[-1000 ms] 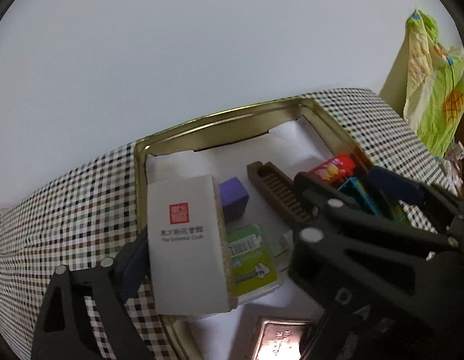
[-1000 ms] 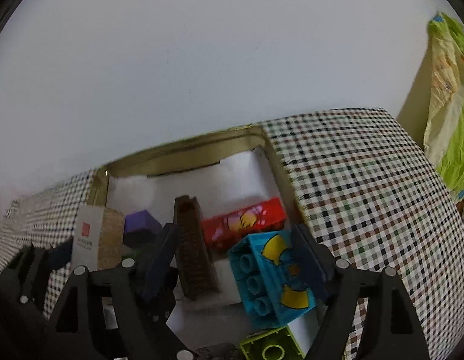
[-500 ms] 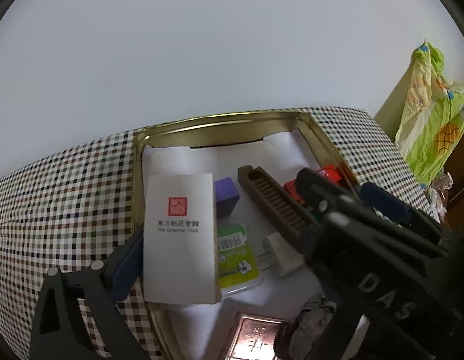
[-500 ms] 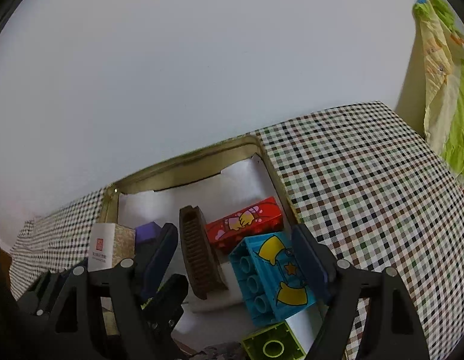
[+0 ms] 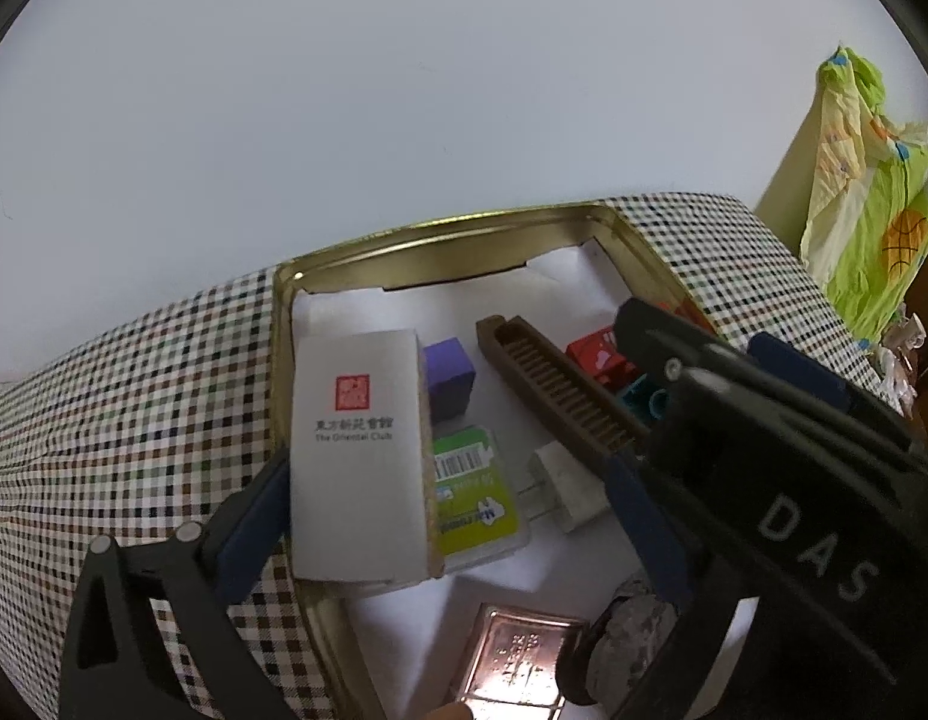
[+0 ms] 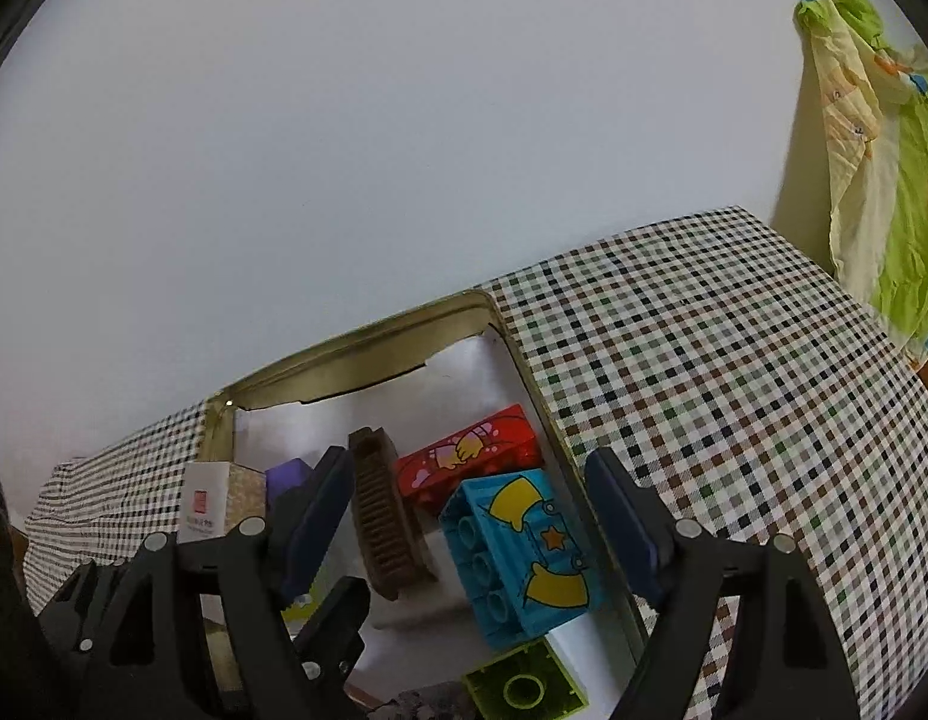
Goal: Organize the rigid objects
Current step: 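Lower the white box and red brick into the tin and open both grippers, then withdraw both grippers up and away from the tin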
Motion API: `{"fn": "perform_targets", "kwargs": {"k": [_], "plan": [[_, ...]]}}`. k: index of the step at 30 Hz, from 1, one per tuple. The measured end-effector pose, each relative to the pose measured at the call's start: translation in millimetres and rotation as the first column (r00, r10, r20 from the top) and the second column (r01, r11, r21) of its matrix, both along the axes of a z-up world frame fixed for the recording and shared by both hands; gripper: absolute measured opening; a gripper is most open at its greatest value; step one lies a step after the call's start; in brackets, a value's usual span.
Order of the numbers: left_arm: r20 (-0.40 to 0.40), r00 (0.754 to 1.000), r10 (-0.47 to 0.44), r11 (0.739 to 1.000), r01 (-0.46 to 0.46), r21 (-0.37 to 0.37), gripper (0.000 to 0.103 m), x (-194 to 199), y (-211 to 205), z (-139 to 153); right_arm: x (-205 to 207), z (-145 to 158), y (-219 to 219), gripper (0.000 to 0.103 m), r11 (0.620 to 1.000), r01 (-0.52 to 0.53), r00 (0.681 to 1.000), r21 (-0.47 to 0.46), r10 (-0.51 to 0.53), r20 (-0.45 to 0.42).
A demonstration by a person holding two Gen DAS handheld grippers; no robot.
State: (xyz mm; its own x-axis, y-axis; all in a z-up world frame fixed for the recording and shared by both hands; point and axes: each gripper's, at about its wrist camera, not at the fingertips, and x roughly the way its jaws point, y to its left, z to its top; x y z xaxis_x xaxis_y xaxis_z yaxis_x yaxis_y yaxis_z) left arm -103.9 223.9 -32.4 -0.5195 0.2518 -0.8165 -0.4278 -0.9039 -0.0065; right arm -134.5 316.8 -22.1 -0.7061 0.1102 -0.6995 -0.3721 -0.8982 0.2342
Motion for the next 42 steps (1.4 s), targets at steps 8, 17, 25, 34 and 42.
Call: {"fn": "perform_targets", "kwargs": {"k": [8, 17, 25, 34, 42], "plan": [[-0.201, 0.978, 0.058, 0.996, -0.069, -0.049, 0.102, 17.7, -17.1, 14.4, 29.0, 14.4, -6.0, 0.082, 0.997, 0.020, 0.990, 0.076, -0.010, -0.139], [-0.215, 0.967, 0.139, 0.990, -0.141, 0.006, 0.102, 17.7, -33.7, 14.6, 43.7, 16.0, -8.2, 0.082, 0.998, 0.032, 0.981, 0.054, -0.021, -0.192], [-0.268, 0.942, 0.199, 0.980, -0.197, 0.037, 0.102, 32.7, -41.2, 19.9, 55.7, 16.5, -15.4, 0.082, 0.995, 0.054, 0.971, 0.088, -0.031, -0.239], [-0.375, 0.903, 0.208, 0.977, -0.210, 0.034, 0.102, 53.6, -42.6, 24.1, 66.4, 18.7, -25.7, 0.082, 0.982, 0.063, 0.956, 0.181, -0.007, -0.294], [-0.426, 0.881, 0.207, 0.978, -0.199, 0.065, 0.102, 73.8, -45.2, 25.2, 69.7, 16.4, -30.7, 0.082, 0.977, 0.054, 0.955, 0.208, 0.010, -0.295]]}}
